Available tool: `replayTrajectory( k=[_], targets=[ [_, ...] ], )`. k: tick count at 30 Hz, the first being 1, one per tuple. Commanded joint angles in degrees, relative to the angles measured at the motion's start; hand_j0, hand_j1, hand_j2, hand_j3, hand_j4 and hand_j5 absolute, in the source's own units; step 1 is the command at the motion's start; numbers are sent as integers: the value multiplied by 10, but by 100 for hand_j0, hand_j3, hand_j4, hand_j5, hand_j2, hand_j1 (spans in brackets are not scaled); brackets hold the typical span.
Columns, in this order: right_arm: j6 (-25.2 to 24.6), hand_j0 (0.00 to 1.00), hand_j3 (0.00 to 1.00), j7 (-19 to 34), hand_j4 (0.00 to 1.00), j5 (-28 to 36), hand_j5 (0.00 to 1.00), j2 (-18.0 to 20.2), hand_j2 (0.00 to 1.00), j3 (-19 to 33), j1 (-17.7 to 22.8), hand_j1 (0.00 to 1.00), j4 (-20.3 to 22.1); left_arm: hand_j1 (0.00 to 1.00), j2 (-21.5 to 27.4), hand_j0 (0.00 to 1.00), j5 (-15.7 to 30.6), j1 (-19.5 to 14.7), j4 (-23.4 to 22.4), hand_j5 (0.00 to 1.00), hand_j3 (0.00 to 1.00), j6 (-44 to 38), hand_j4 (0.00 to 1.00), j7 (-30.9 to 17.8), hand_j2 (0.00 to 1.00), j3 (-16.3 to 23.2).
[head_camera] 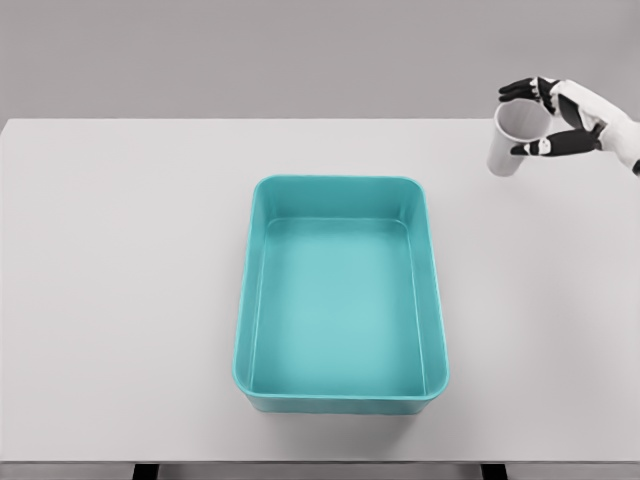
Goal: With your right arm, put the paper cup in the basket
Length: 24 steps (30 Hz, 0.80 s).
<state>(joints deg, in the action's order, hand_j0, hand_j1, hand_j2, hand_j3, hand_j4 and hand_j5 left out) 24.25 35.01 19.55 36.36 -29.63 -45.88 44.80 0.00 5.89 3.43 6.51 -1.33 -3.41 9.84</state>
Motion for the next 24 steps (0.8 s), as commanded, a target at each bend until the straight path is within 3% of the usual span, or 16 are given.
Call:
replayTrajectory(
  k=[1,11,14,24],
  targets=[
    [-2,75,75,0,75,3,75,1,75,1,0,75,18,100,0,100,0,0,0,100,100,0,100,1,100,0],
    [-2,75,75,0,75,-17,75,10,75,1,1,75,167,100,0,100,0,0,0,100,100,0,100,0,100,0],
    [-8,76,76,0,76,-55,76,7,76,1,3,76,216,100,0,100,0,0,0,100,100,0,100,0,100,0],
    [-9,76,76,0,76,-131,76,-13,76,-32,3,76,301,100,0,100,0,0,0,100,100,0,100,0,100,0]
  ],
)
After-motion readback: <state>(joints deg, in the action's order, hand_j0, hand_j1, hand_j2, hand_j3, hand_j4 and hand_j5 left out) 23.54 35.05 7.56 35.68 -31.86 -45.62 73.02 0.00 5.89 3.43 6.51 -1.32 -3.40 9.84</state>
